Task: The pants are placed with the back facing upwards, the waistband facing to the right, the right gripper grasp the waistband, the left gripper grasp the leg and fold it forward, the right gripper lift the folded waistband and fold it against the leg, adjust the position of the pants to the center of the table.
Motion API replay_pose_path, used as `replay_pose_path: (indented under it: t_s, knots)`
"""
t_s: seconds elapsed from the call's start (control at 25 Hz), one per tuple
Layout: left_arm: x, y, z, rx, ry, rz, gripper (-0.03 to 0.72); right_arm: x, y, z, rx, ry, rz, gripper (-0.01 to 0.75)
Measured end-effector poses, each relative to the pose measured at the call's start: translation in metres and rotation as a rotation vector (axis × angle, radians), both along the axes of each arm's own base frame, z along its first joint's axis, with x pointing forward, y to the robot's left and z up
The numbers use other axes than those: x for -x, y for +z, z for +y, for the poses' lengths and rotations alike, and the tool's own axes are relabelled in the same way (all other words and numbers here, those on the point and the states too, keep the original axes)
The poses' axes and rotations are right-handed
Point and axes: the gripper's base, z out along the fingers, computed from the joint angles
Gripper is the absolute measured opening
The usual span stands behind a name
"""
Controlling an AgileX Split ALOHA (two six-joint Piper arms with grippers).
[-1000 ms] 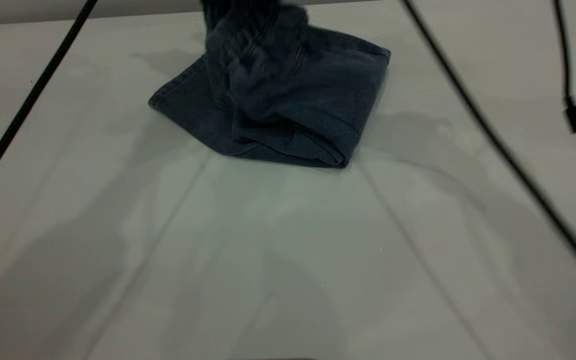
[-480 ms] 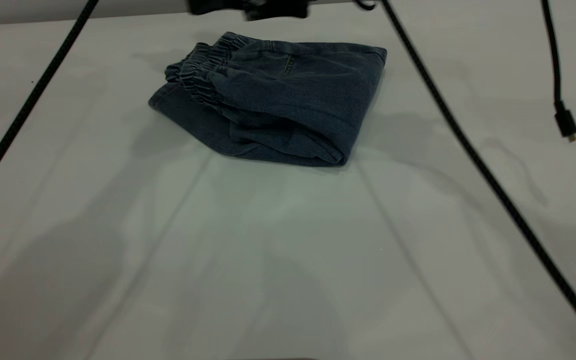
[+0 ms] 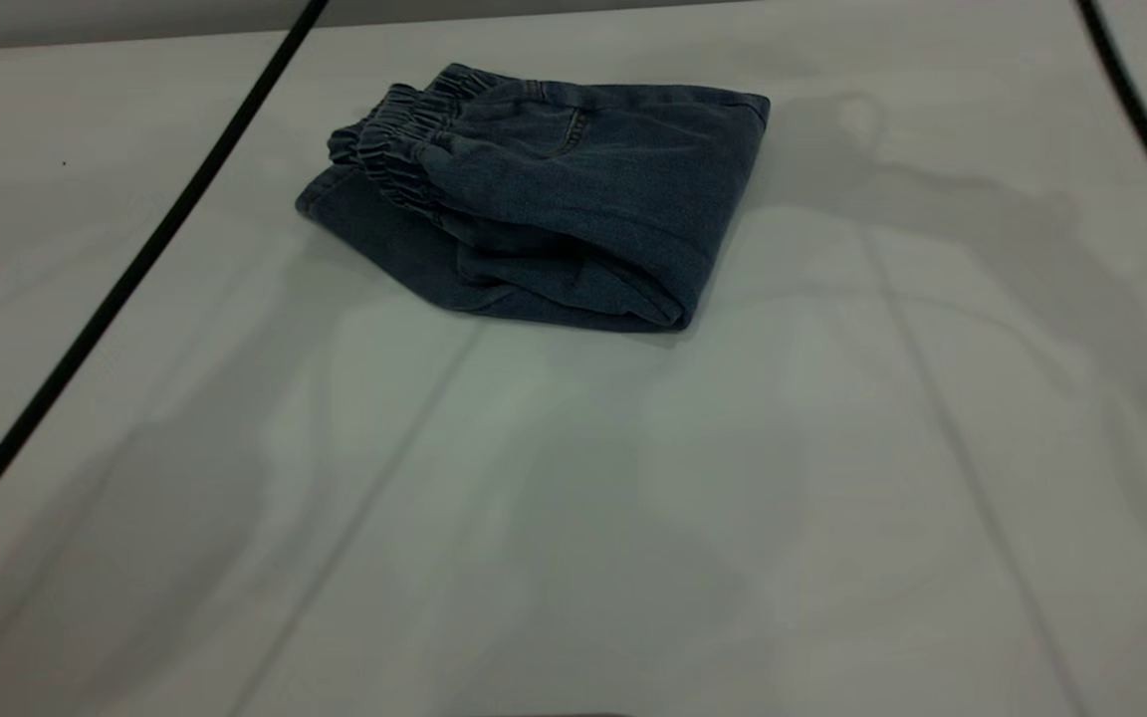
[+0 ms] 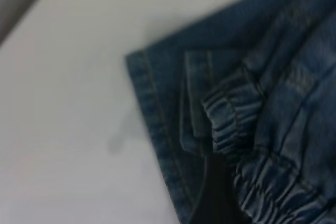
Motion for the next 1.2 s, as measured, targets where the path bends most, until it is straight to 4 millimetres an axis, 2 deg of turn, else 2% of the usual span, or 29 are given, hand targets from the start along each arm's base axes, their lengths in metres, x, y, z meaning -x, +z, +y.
replay_pose_path:
  t_s: [0.12,0.24,0.44,0.72,0.92,1.2]
  knots:
    - [0.002,-0.023,-0.003,-0.02,-0.103,0.05,0.503,-0.003,-0.003,-0.019,0.015,-0.034,0.035,0.614]
    - [0.006,-0.049,-0.009,-0.046,-0.205,0.099,0.503,-0.004,-0.003,-0.027,0.024,-0.049,0.041,0.608]
    - [0.013,-0.092,-0.017,-0.095,-0.285,0.18,0.503,-0.004,-0.004,-0.027,0.026,-0.042,0.043,0.597]
    - [0.02,-0.131,-0.028,-0.119,-0.297,0.249,0.503,-0.004,-0.004,-0.028,0.027,-0.045,0.043,0.594]
    - [0.022,-0.134,-0.035,-0.102,-0.168,0.268,0.503,-0.006,-0.004,-0.037,0.027,-0.063,0.042,0.594]
    - [0.028,-0.133,-0.062,-0.01,0.141,0.257,0.504,-0.008,-0.003,-0.047,0.026,-0.084,0.04,0.594]
